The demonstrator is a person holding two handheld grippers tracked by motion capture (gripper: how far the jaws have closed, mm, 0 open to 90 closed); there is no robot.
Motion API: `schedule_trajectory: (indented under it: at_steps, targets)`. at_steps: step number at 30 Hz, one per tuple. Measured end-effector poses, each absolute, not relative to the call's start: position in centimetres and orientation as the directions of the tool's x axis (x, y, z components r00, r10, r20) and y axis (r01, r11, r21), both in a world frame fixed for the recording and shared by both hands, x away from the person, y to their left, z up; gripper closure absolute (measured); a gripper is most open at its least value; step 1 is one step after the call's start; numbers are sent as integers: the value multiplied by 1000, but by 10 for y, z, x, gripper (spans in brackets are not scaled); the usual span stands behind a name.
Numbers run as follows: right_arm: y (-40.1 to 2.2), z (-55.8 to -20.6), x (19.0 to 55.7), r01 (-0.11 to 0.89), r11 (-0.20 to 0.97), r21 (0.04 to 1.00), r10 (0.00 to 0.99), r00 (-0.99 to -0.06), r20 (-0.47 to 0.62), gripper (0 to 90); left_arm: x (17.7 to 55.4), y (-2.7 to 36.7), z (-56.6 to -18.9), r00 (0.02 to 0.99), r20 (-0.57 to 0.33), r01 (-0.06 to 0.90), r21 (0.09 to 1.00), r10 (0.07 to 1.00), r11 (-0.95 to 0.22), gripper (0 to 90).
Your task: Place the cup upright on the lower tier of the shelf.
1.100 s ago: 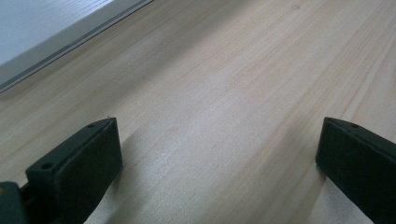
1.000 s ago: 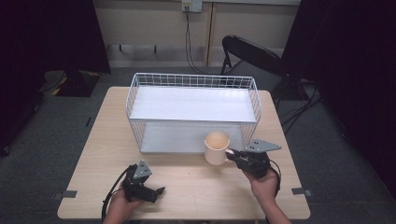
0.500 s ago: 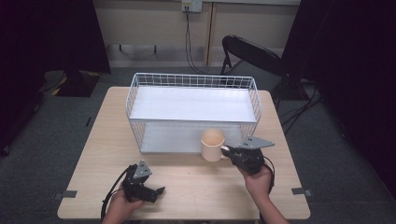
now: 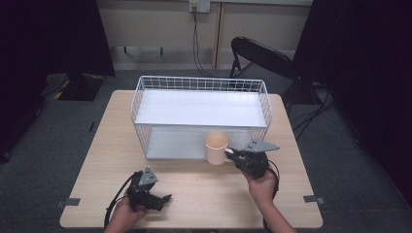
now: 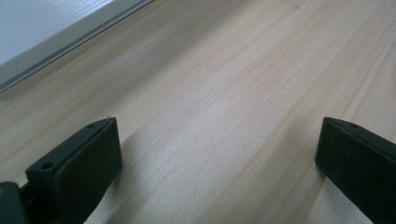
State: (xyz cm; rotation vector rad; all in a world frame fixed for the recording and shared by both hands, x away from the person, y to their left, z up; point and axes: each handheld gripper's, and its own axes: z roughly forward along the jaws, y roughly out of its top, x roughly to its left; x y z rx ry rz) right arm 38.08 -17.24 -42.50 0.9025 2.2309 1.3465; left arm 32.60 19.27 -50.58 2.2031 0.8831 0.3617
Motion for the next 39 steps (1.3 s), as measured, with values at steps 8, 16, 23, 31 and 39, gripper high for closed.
schedule_trajectory:
  at_steps: [8,16,23,31,39]
  targets:
    - [-170,-427,385,333,323,886,708,-707,8,803,326,193,-506,725,-8,485,716,688,-503,0]
    - [-168,-428,389,332,304,893,729,-684,6,803,326,193,-506,725,-9,486,715,688,-502,0]
    - [-168,-432,394,337,297,893,747,-665,3,803,326,193,-506,725,-8,485,715,688,-503,0]
    - [-164,-440,397,332,295,896,758,-652,-8,802,326,193,-506,726,-8,485,715,688,-503,0]
    - [-156,-444,400,317,295,901,762,-647,-22,802,326,193,-506,725,-9,486,716,689,-502,0]
